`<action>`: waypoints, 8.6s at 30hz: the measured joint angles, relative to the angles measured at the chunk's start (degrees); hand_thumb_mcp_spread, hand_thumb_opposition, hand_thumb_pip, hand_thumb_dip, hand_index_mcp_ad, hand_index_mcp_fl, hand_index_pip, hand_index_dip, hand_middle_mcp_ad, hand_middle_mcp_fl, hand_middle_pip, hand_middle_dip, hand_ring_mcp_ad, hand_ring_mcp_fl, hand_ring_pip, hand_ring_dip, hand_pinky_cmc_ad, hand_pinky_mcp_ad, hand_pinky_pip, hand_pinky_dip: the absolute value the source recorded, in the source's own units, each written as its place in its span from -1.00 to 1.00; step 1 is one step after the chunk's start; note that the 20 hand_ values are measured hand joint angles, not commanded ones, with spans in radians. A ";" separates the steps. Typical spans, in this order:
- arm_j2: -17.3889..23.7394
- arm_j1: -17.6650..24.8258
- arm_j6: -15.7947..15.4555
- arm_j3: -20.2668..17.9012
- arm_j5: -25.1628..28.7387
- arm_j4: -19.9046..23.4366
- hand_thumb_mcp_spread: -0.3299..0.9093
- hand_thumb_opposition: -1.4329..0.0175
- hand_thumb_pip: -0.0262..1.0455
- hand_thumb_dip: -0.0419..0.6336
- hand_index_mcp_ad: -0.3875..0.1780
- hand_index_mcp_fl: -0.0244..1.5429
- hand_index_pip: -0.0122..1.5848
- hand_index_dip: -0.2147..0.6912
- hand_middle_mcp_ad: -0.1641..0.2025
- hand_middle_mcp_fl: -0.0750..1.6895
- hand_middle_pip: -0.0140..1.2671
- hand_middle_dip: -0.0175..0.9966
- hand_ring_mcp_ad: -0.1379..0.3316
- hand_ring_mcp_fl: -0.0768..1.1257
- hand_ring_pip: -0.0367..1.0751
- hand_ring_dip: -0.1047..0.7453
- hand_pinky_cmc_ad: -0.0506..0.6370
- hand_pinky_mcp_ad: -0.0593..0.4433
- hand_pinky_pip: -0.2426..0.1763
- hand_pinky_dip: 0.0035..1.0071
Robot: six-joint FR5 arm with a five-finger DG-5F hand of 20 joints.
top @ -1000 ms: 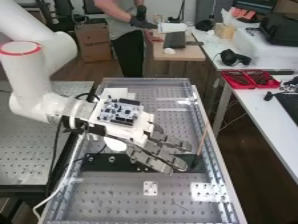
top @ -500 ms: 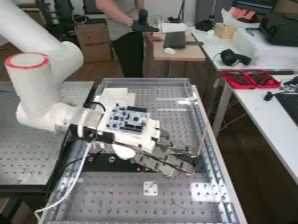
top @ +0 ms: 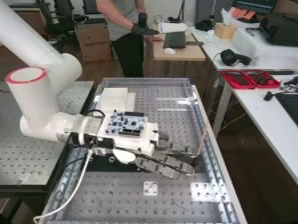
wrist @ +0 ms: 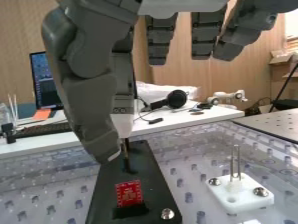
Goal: Grab the pcb board and place it in the clear container
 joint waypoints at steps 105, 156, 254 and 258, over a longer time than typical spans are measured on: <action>-4.81 -2.99 -2.49 6.37 -6.32 -8.53 0.63 -0.24 -0.20 -0.25 -0.47 -0.31 0.70 -0.21 -0.01 -0.91 -0.76 -0.69 0.36 -0.82 -0.81 -0.77 -0.10 -0.17 -0.34 -0.65; 5.56 17.16 11.01 1.86 -7.03 0.94 0.65 -0.35 -0.21 -0.26 -0.36 0.17 0.23 -0.10 -0.02 -0.85 -0.76 -0.69 0.35 -0.79 -0.78 -0.77 -0.01 -0.17 -0.34 -0.65; 20.21 11.95 1.84 0.20 4.89 -17.68 0.34 -0.09 -0.26 -0.26 -0.11 -0.47 -0.53 0.05 0.00 -0.91 -0.76 -0.69 0.36 -0.87 -0.79 -0.77 -0.01 -0.17 -0.34 -0.65; 20.36 11.91 1.54 0.24 4.78 -17.85 0.34 -0.09 -0.26 -0.26 -0.11 -0.47 -0.56 0.06 0.00 -0.91 -0.76 -0.69 0.36 -0.87 -0.79 -0.77 -0.01 -0.17 -0.34 -0.65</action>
